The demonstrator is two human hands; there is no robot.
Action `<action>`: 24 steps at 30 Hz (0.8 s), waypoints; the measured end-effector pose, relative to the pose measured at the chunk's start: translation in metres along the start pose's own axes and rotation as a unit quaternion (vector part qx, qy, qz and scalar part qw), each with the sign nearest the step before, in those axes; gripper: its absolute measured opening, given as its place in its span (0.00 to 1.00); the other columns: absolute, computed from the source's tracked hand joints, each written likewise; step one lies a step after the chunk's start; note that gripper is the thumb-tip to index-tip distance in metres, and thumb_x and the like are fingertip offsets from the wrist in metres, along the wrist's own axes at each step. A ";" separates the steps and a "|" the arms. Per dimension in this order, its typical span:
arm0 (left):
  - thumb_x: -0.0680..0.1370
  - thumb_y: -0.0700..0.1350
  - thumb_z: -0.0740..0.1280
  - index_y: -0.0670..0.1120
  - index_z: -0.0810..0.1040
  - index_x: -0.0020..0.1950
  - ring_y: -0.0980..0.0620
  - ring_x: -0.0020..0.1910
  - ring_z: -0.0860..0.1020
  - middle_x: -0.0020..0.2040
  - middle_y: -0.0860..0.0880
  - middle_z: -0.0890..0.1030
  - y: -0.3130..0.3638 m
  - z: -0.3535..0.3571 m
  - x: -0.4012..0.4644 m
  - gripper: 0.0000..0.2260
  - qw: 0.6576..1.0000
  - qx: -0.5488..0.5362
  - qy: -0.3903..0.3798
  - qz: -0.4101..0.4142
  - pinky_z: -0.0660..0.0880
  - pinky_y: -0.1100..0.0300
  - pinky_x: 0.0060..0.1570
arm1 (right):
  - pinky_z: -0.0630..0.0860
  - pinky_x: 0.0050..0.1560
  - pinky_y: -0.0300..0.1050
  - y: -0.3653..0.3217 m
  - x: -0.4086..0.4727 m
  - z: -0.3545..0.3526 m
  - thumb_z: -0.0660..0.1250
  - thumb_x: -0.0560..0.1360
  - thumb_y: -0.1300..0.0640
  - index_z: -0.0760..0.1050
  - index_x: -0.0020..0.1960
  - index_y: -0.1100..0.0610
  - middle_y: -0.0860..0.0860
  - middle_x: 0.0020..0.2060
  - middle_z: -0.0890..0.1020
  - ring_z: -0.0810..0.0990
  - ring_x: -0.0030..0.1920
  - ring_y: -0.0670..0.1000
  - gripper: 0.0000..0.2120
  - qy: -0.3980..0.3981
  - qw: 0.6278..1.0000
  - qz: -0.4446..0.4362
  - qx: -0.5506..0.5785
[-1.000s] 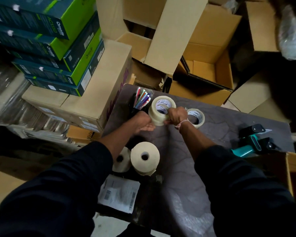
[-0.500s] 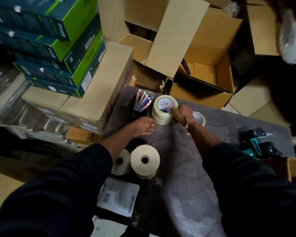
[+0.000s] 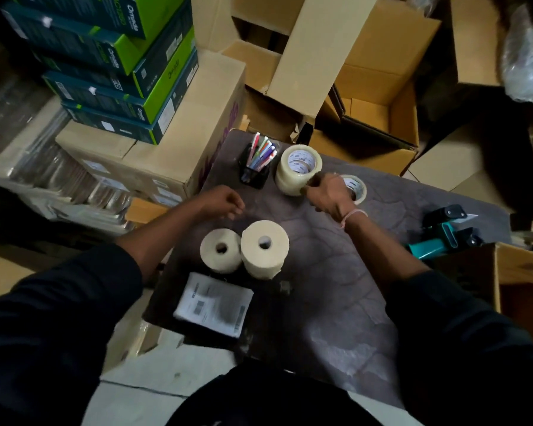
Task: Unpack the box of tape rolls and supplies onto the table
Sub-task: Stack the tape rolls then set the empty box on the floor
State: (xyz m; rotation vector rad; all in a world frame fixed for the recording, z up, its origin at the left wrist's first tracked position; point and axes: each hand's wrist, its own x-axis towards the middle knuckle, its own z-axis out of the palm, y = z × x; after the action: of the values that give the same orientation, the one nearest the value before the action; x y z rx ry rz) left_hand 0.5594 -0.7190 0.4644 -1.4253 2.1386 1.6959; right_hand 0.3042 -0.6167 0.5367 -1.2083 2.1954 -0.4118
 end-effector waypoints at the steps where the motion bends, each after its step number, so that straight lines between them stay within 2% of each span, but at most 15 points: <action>1: 0.79 0.32 0.66 0.36 0.82 0.53 0.48 0.41 0.79 0.44 0.42 0.83 -0.005 -0.001 -0.006 0.06 1.000 0.013 0.005 0.010 0.76 0.57 0.45 | 0.83 0.47 0.55 -0.007 -0.010 -0.004 0.65 0.69 0.54 0.80 0.53 0.58 0.60 0.46 0.85 0.84 0.44 0.57 0.15 -0.040 0.999 -0.018 0.023; 3: 0.78 0.33 0.69 0.35 0.82 0.56 0.49 0.45 0.80 0.48 0.41 0.84 -0.011 -0.001 -0.018 0.08 0.999 0.035 0.010 0.022 0.78 0.51 0.53 | 0.81 0.48 0.48 -0.020 -0.032 -0.010 0.67 0.72 0.60 0.80 0.59 0.55 0.57 0.52 0.85 0.82 0.42 0.50 0.15 -0.182 0.981 -0.065 0.035; 5: 0.74 0.36 0.73 0.39 0.82 0.58 0.49 0.51 0.80 0.54 0.41 0.84 -0.011 -0.002 -0.029 0.13 0.997 0.067 -0.012 0.020 0.77 0.47 0.60 | 0.78 0.55 0.44 -0.032 -0.053 -0.012 0.72 0.73 0.58 0.72 0.71 0.51 0.51 0.60 0.81 0.79 0.48 0.47 0.27 -0.293 0.946 -0.137 -0.032; 6: 0.72 0.38 0.74 0.41 0.80 0.60 0.49 0.53 0.80 0.57 0.40 0.83 -0.009 -0.002 -0.036 0.17 0.995 0.095 -0.040 0.010 0.77 0.47 0.60 | 0.75 0.60 0.43 -0.037 -0.062 -0.006 0.75 0.71 0.55 0.66 0.75 0.50 0.48 0.64 0.77 0.78 0.55 0.46 0.35 -0.309 0.929 -0.186 -0.079; 8: 0.68 0.44 0.78 0.45 0.76 0.65 0.47 0.58 0.79 0.62 0.43 0.80 -0.005 -0.002 -0.049 0.27 0.974 0.199 -0.108 -0.021 0.77 0.47 0.62 | 0.72 0.66 0.45 -0.036 -0.072 0.018 0.79 0.64 0.43 0.56 0.79 0.49 0.48 0.68 0.70 0.73 0.64 0.49 0.50 -0.278 0.905 -0.263 -0.187; 10: 0.62 0.55 0.81 0.50 0.68 0.71 0.47 0.64 0.75 0.66 0.50 0.74 -0.007 0.005 -0.061 0.41 0.945 0.292 -0.146 -0.035 0.74 0.46 0.64 | 0.74 0.62 0.48 -0.026 -0.080 0.047 0.79 0.58 0.35 0.53 0.80 0.51 0.53 0.70 0.67 0.74 0.64 0.57 0.60 -0.208 0.886 -0.301 -0.284; 12: 0.52 0.66 0.81 0.55 0.58 0.76 0.45 0.68 0.71 0.71 0.50 0.69 -0.017 0.016 -0.072 0.57 0.943 0.308 -0.122 -0.035 0.73 0.44 0.66 | 0.73 0.53 0.46 -0.018 -0.084 0.065 0.79 0.57 0.36 0.58 0.78 0.55 0.56 0.67 0.69 0.76 0.58 0.60 0.58 -0.141 0.880 -0.334 -0.308; 14: 0.50 0.68 0.81 0.54 0.51 0.79 0.42 0.70 0.69 0.74 0.45 0.64 -0.030 0.031 -0.082 0.65 0.950 0.303 -0.071 -0.017 0.72 0.45 0.67 | 0.69 0.47 0.43 -0.015 -0.083 0.068 0.80 0.57 0.40 0.63 0.75 0.57 0.57 0.62 0.72 0.77 0.53 0.60 0.53 -0.104 0.884 -0.361 -0.279; 16: 0.54 0.64 0.82 0.52 0.48 0.79 0.40 0.71 0.69 0.75 0.43 0.61 -0.039 0.042 -0.089 0.64 0.947 0.319 -0.022 -0.003 0.73 0.44 0.66 | 0.71 0.46 0.44 -0.014 -0.077 0.066 0.81 0.56 0.42 0.65 0.74 0.58 0.58 0.61 0.72 0.78 0.52 0.60 0.52 -0.101 0.893 -0.365 -0.244; 19: 0.56 0.63 0.82 0.49 0.51 0.76 0.37 0.70 0.70 0.74 0.43 0.61 -0.040 0.046 -0.094 0.59 0.948 0.318 0.021 -0.019 0.73 0.40 0.64 | 0.78 0.46 0.48 -0.016 -0.062 0.060 0.81 0.55 0.41 0.65 0.73 0.57 0.56 0.58 0.73 0.80 0.49 0.57 0.52 -0.092 0.911 -0.358 -0.181; 21: 0.58 0.61 0.83 0.46 0.55 0.74 0.38 0.68 0.71 0.72 0.44 0.64 -0.039 0.045 -0.098 0.56 0.953 0.299 0.032 -0.035 0.73 0.43 0.62 | 0.79 0.46 0.50 -0.024 -0.050 0.056 0.80 0.54 0.40 0.65 0.71 0.57 0.55 0.56 0.74 0.80 0.49 0.57 0.51 -0.050 0.926 -0.345 -0.146; 24: 0.58 0.61 0.83 0.43 0.54 0.77 0.39 0.72 0.67 0.76 0.42 0.62 -0.039 0.046 -0.102 0.58 0.958 0.280 0.045 -0.040 0.70 0.45 0.66 | 0.78 0.49 0.51 -0.043 -0.030 0.061 0.81 0.54 0.43 0.65 0.67 0.58 0.55 0.57 0.75 0.78 0.51 0.55 0.47 -0.003 0.947 -0.305 -0.099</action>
State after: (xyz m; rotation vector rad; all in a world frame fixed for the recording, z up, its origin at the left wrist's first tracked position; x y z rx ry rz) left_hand 0.6224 -0.6192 0.4744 -1.3991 2.3045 0.8945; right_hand 0.3826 -0.6138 0.5225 -2.0001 1.8471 -0.4336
